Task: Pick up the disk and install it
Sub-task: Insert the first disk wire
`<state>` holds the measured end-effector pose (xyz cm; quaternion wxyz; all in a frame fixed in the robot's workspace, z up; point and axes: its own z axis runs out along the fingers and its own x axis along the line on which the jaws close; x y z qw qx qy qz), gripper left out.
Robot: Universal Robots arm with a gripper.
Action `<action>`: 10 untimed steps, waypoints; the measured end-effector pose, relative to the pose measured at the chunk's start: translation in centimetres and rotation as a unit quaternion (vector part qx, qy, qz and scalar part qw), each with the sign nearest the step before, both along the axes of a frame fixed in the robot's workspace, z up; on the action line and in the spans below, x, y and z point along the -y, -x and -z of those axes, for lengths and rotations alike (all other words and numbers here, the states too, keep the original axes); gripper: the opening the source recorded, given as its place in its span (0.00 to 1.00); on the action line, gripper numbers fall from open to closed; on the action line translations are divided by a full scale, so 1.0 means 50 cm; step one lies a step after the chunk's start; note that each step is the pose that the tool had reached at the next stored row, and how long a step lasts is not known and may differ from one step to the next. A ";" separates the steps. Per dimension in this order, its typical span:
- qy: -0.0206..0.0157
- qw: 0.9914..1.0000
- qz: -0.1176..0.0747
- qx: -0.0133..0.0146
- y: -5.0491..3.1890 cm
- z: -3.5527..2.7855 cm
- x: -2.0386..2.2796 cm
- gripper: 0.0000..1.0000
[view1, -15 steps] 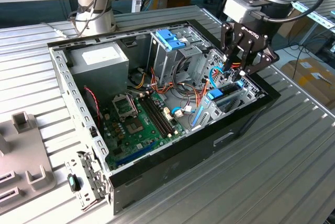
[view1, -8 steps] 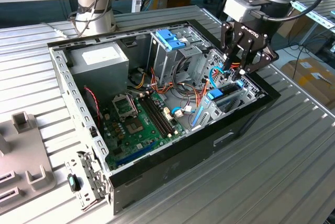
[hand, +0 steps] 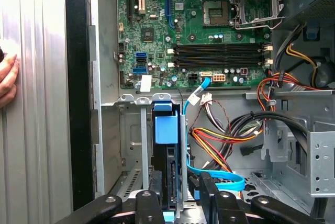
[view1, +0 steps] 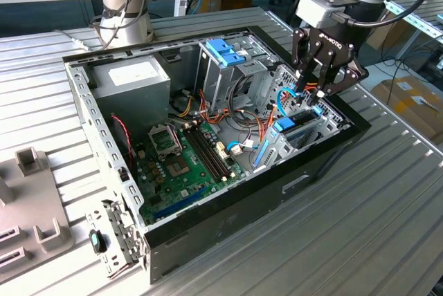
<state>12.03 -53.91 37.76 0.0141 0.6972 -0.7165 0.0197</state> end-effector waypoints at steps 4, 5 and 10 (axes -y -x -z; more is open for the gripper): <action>0.000 1.000 0.000 0.000 0.000 0.000 -0.0002 0.42; 0.000 1.000 0.000 0.000 0.000 0.001 -0.0003 0.42; 0.001 1.000 0.000 0.000 -0.008 0.011 -0.0017 0.42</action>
